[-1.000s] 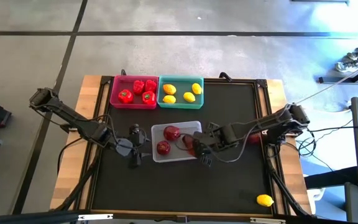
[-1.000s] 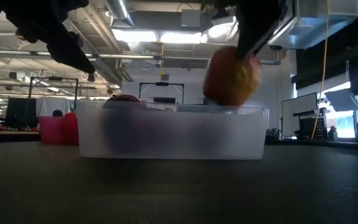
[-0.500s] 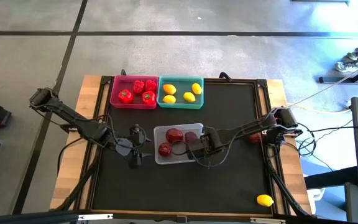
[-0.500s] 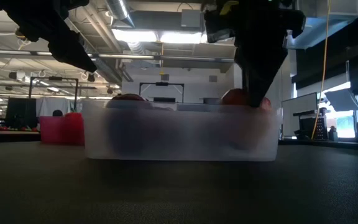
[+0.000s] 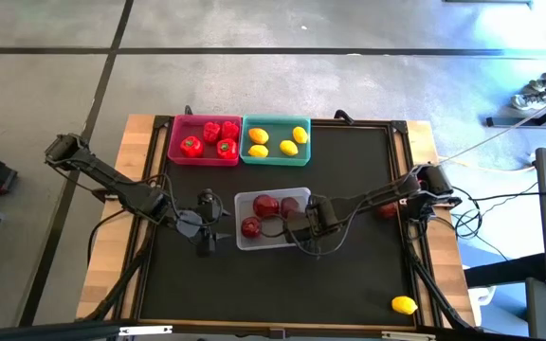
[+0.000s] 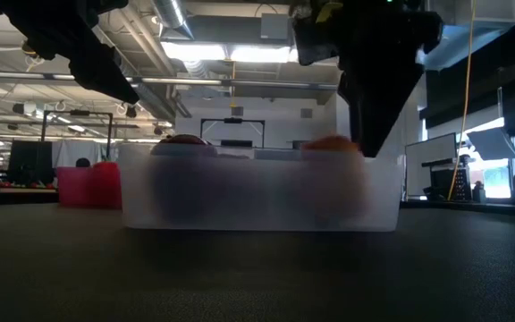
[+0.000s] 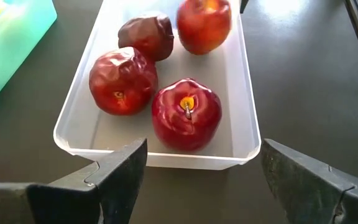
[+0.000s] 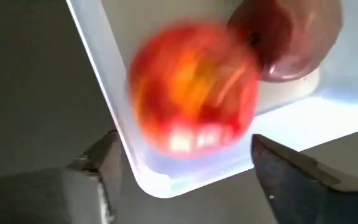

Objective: Sort produce into baskets
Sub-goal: Put the dark red apple into the transparent bin

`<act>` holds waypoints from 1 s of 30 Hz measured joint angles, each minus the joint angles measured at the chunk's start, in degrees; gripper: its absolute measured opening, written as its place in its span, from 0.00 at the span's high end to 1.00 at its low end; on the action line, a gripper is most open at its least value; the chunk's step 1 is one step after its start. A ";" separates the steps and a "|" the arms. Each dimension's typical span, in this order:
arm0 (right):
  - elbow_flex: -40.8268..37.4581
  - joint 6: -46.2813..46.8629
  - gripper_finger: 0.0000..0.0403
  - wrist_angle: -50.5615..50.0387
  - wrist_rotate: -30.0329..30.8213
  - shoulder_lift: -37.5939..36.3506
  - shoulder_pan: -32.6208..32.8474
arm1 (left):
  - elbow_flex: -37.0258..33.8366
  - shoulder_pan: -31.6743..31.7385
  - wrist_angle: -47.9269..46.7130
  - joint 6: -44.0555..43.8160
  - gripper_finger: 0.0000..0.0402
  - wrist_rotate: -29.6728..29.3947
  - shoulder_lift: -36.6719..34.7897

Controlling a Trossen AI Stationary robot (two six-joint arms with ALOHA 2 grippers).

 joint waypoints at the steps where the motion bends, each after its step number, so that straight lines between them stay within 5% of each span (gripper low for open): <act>1: -0.03 -0.05 0.29 -0.37 -0.05 0.06 -0.01 | 0.00 0.00 0.00 -0.07 0.24 0.00 0.00; 11: 3.88 0.65 0.16 -7.15 -2.10 -3.32 1.00 | 0.00 -0.02 0.00 0.16 0.24 0.09 0.02; 24: 3.77 5.97 0.23 -29.91 7.49 -14.86 0.81 | 0.00 -0.01 -0.06 -0.68 0.24 0.11 0.02; 30: -1.23 8.54 0.26 -30.77 7.42 -22.51 -0.01 | 0.00 0.00 -0.02 -0.62 0.24 0.09 0.02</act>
